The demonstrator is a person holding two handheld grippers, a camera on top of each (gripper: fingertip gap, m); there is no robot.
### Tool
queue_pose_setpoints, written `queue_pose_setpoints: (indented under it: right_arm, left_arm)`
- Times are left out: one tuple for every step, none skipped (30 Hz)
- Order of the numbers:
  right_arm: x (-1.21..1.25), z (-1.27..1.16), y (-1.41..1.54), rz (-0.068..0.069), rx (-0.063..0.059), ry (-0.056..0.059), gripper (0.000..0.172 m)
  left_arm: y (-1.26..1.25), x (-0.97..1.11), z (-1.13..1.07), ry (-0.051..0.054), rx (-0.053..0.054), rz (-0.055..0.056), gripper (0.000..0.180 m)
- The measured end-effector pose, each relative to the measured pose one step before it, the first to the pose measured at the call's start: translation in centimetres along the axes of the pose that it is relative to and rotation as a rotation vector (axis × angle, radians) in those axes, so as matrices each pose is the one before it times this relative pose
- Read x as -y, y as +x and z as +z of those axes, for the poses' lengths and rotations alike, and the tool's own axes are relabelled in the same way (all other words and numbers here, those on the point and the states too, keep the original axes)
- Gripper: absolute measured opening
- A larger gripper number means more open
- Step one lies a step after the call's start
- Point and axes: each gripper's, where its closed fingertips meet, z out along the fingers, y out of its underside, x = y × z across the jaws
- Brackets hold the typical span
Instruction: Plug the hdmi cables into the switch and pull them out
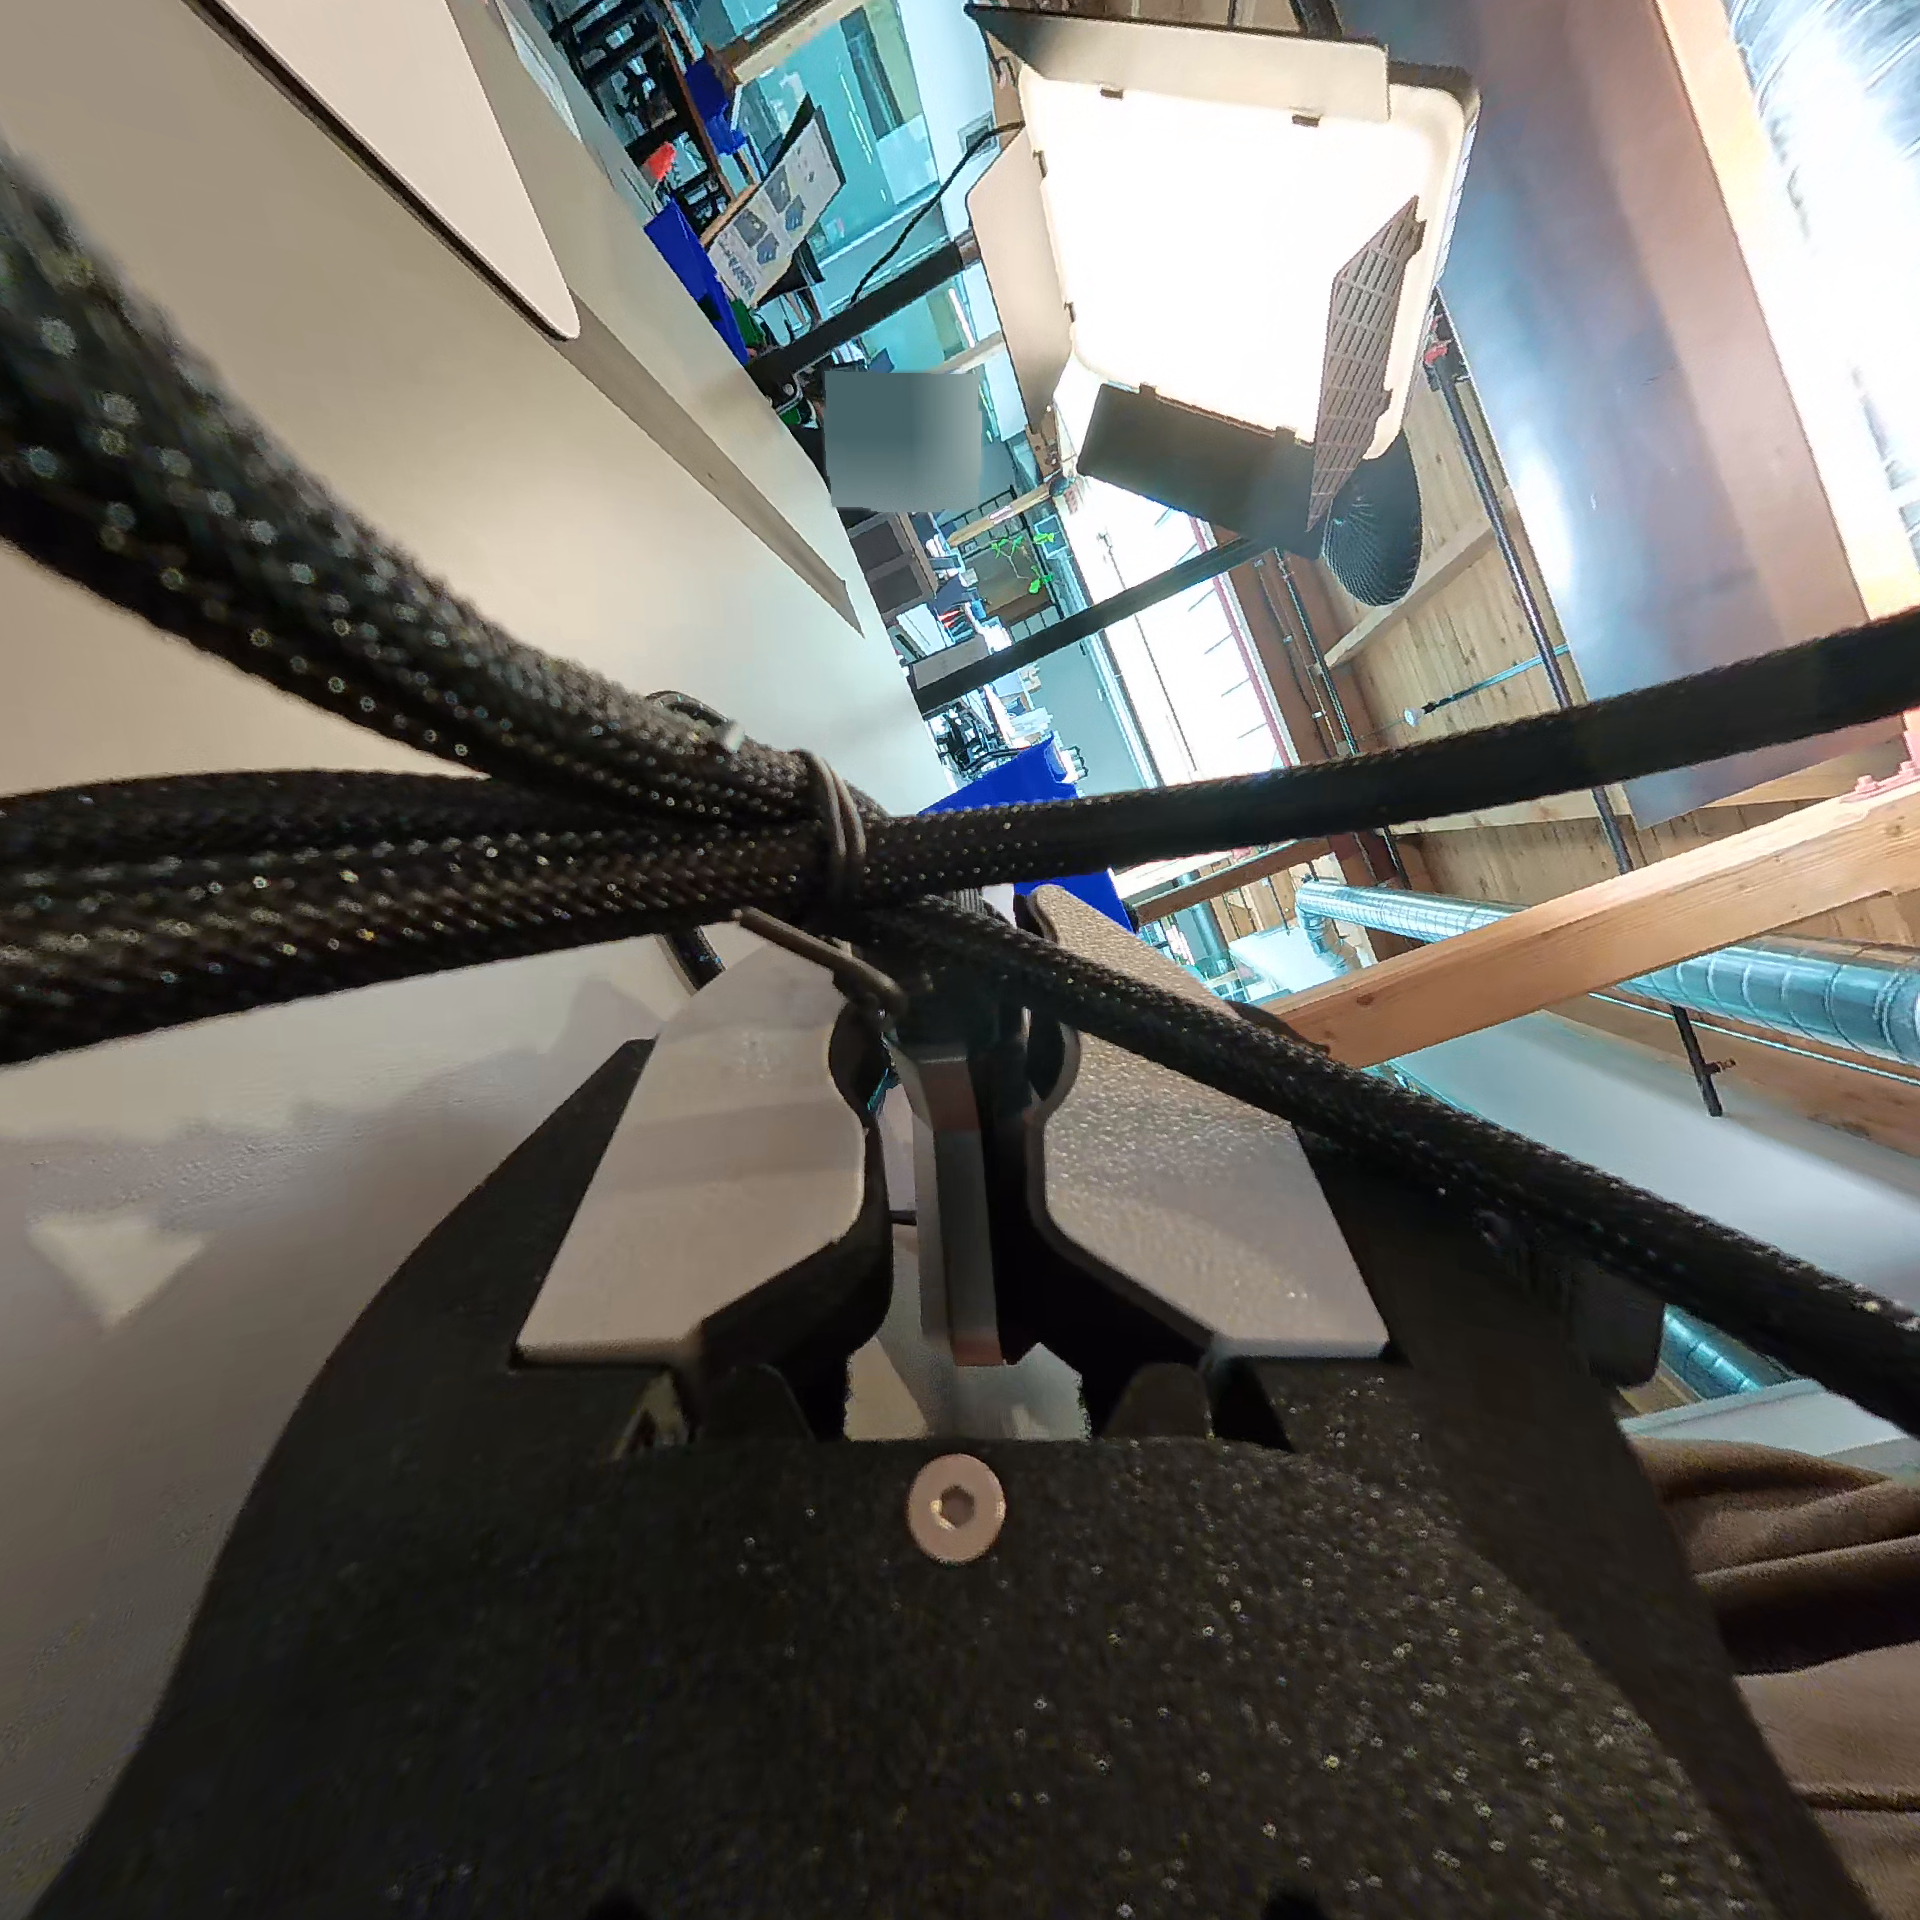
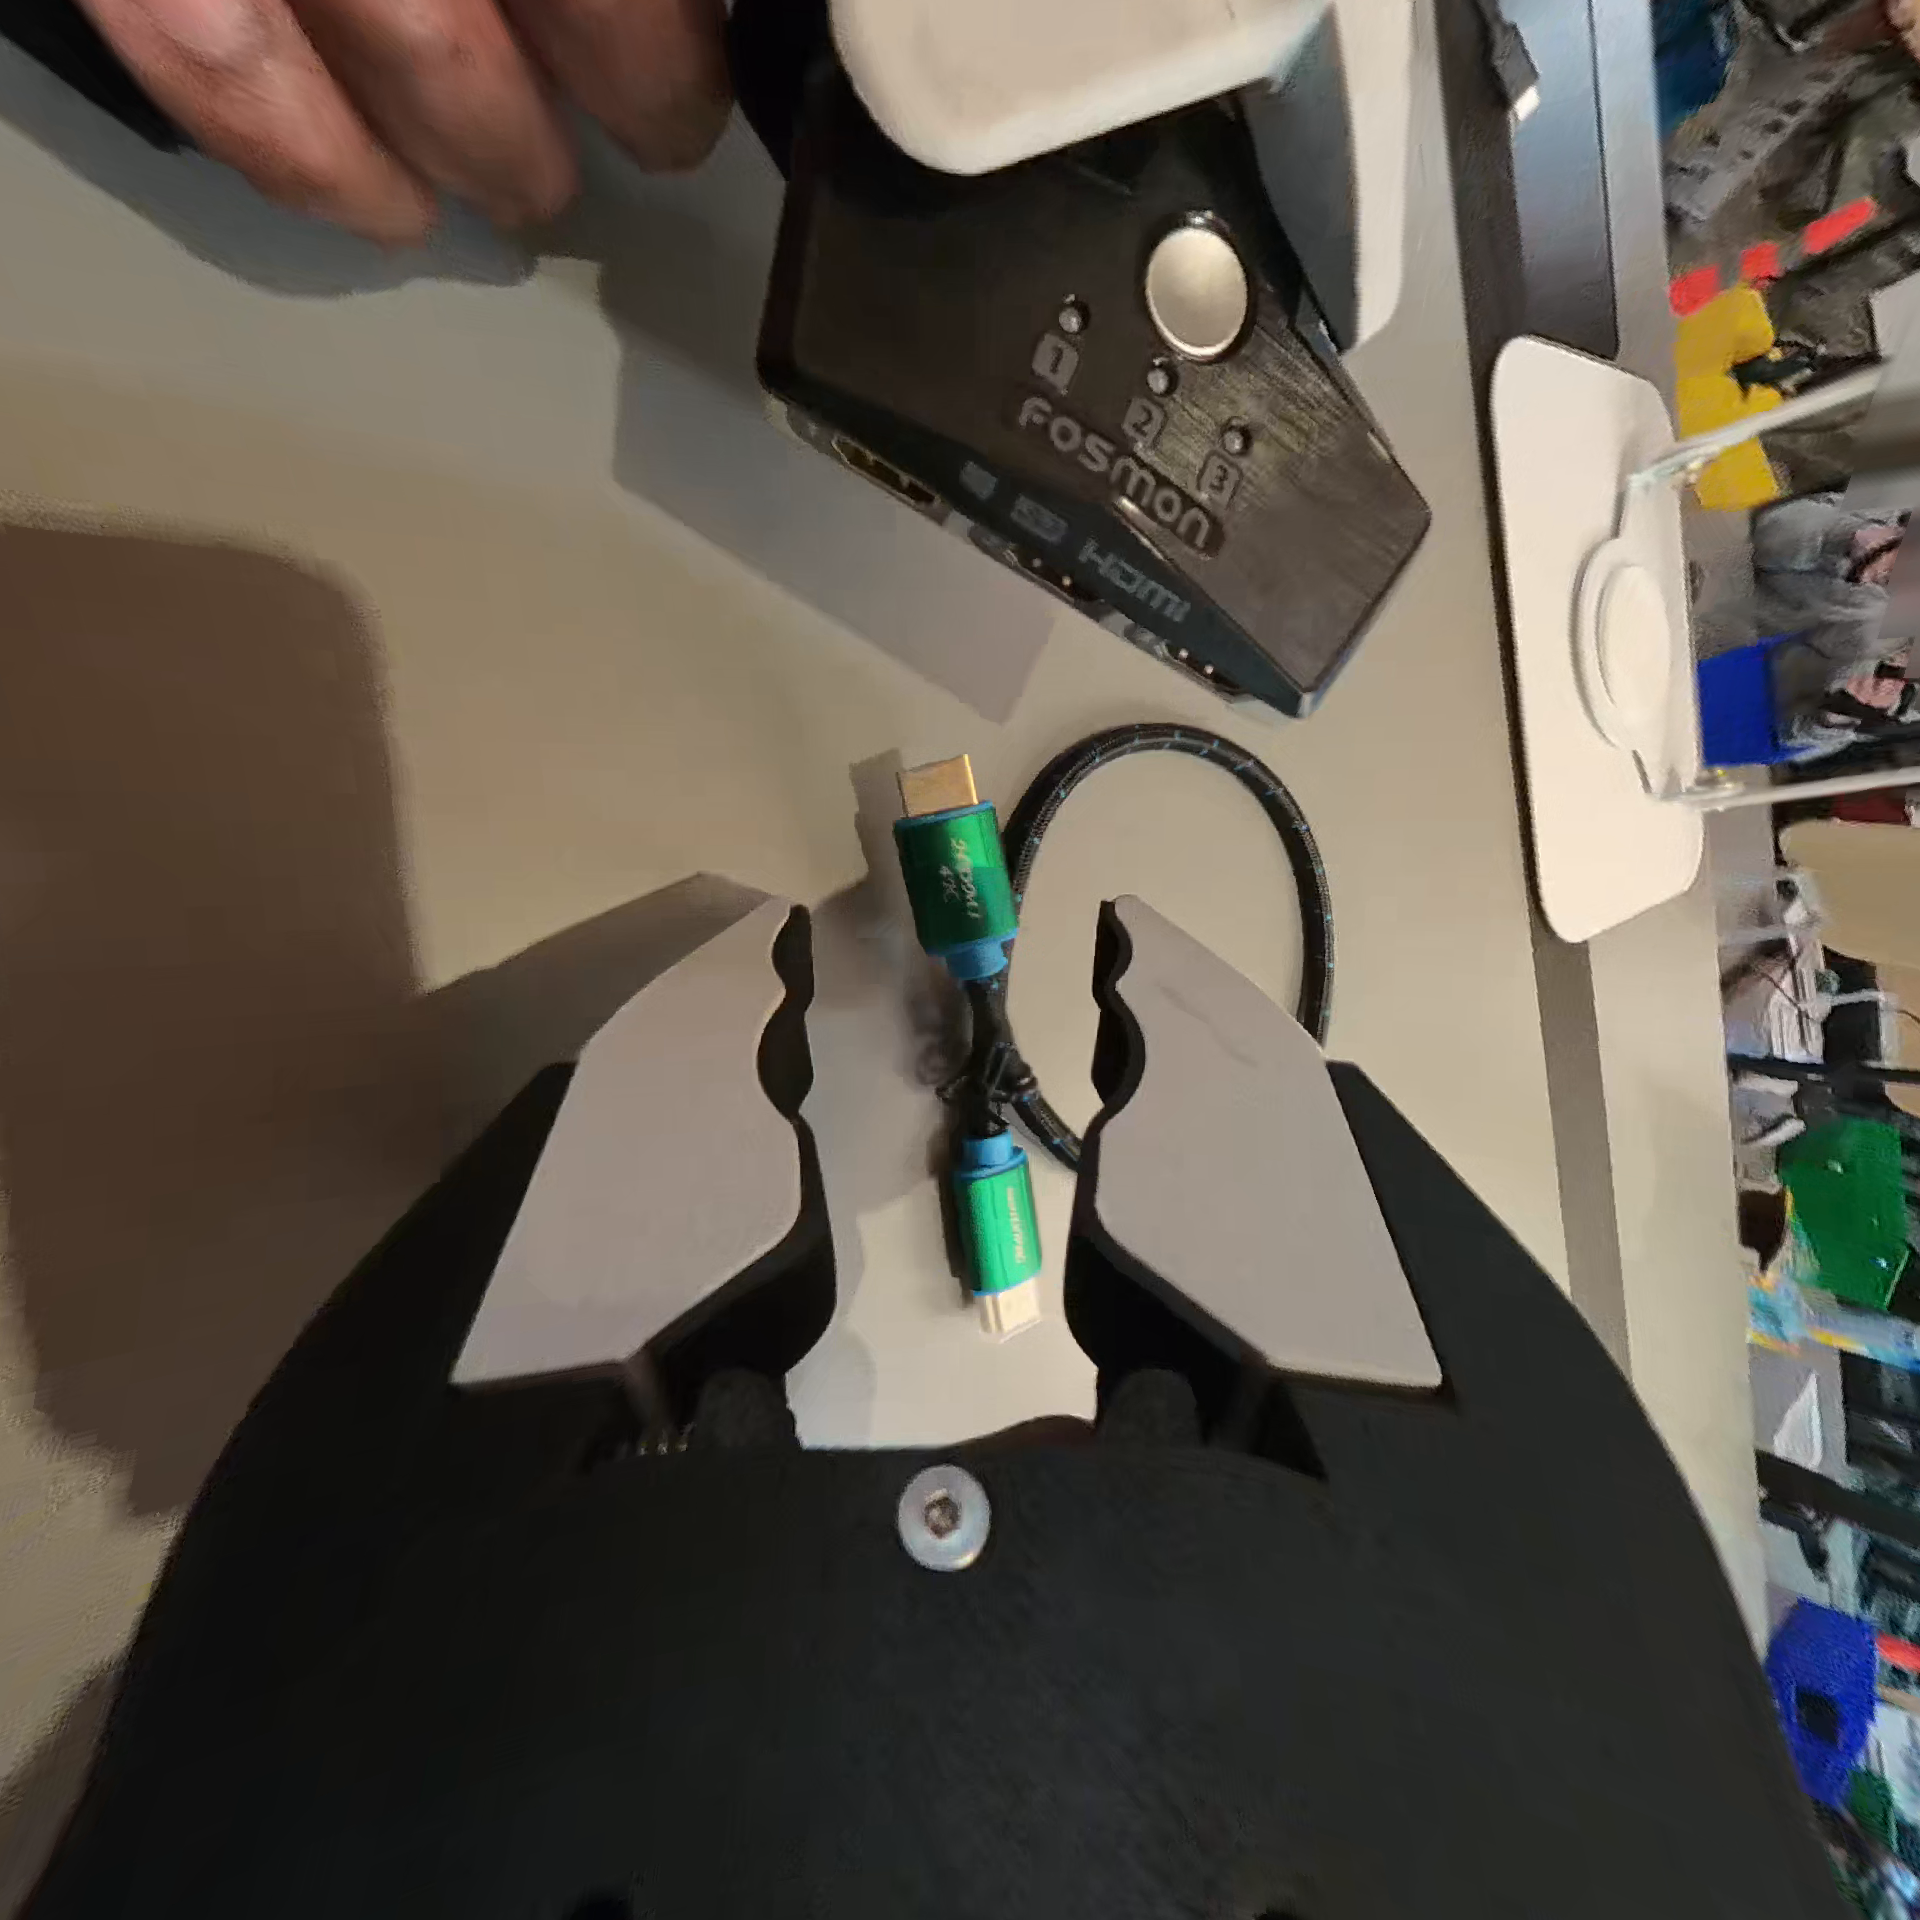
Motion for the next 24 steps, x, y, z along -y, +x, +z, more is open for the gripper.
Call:
queue_pose_setpoints:
  right_arm:
    - [-0.132,-0.082,0.255,-0.0150,0.0134,0.0068,0.052]
    - [-0.180,0.016,0.162,-0.0244,0.0149,0.0007,0.052]
    - [-0.182,0.138,-0.021,-0.0300,0.0228,-0.0011,0.052]
    - [-0.189,0.243,-0.131,-0.0294,0.0263,-0.0052,0.053]
    - [-0.188,0.305,-0.076,-0.0268,0.0207,-0.0095,0.054]
    - [-0.130,0.319,-0.004,-0.0229,0.0130,-0.0086,0.051]
    - [0.055,0.254,0.106,-0.0140,0.0064,0.0033,0.049]
    - [0.108,0.219,0.186,-0.0043,0.0030,0.0044,0.048]
    - [0.004,0.237,0.227,0.0008,-0.0014,-0.0046,0.044]
    - [-0.059,0.248,0.171,-0.0002,-0.0020,-0.0083,0.037]
    - [0.020,0.238,0.028,0.0010,0.0023,-0.0040,0.030]
    - [0.055,0.283,-0.004,0.0076,0.0000,-0.0027,0.021]
    - [0.066,0.292,0.309,0.0142,-0.0253,-0.0030,0.021]
    - [0.058,0.286,0.492,0.0149,-0.0388,-0.0036,0.021]
    - [0.051,0.257,0.569,0.0177,-0.0459,-0.0016,0.021]
    - [0.111,0.236,0.678,0.0314,-0.0523,0.0042,0.021]
    - [0.240,0.209,0.650,0.0460,-0.0466,0.0139,0.021]
    - [0.426,0.160,0.648,0.0540,-0.0420,0.0242,0.021]
    - [0.516,0.145,0.739,0.0598,-0.0467,0.0293,0.021]
    - [0.529,0.163,0.737,0.0608,-0.0465,0.0281,0.021]
    - [0.540,0.170,0.686,0.0583,-0.0461,0.0275,0.021]
    - [0.516,0.214,0.588,0.0577,-0.0428,0.0257,0.021]
    - [0.478,0.232,0.432,0.0583,-0.0368,0.0234,0.021]
    - [0.432,0.242,0.262,0.0561,-0.0294,0.0212,0.020]
  left_arm:
    - [0.045,0.005,-0.020,0.0003,-0.0039,0.0009,0.023]
    - [0.047,-0.021,-0.002,-0.0022,-0.0036,0.0011,0.023]
    - [0.059,-0.034,0.011,-0.0022,-0.0035,0.0013,0.023]
    - [0.032,0.002,0.002,-0.0004,-0.0030,0.0004,0.023]
    - [0.024,0.026,-0.020,0.0016,-0.0017,-0.0004,0.023]
    - [0.022,0.019,-0.034,0.0016,-0.0020,-0.0005,0.023]
    - [0.039,0.018,-0.049,0.0012,-0.0027,0.0012,0.023]
    - [0.039,0.050,-0.064,0.0012,-0.0011,0.0043,0.023]
    - [0.022,0.076,-0.086,0.0025,0.0002,0.0054,0.023]
    - [0.023,0.121,-0.110,0.0049,-0.0024,0.0032,0.023]
    - [0.075,0.200,-0.130,0.0082,-0.0081,0.0012,0.023]
    - [0.115,0.251,-0.151,0.0114,-0.0106,0.0019,0.023]
    - [0.082,0.311,-0.155,0.0135,-0.0085,0.0043,0.023]
    - [0.084,0.371,-0.185,0.0152,-0.0079,0.0080,0.023]
    - [0.180,0.481,-0.204,0.0201,-0.0139,0.0132,0.023]
    - [0.229,0.565,-0.207,0.0239,-0.0178,0.0174,0.024]
    - [0.140,0.605,-0.209,0.0234,-0.0139,0.0174,0.023]
    - [0.095,0.675,-0.195,0.0266,-0.0134,0.0154,0.023]
    - [0.072,0.744,-0.173,0.0307,-0.0178,0.0085,0.023]
    - [0.039,0.782,-0.144,0.0320,-0.0249,-0.0047,0.023]
    - [-0.034,0.804,-0.102,0.0324,-0.0278,-0.0164,0.023]
    - [-0.083,0.851,-0.085,0.0353,-0.0291,-0.0227,0.023]
    - [-0.093,0.830,-0.074,0.0349,-0.0278,-0.0226,0.023]
    - [-0.089,0.706,-0.049,0.0275,-0.0267,-0.0213,0.023]
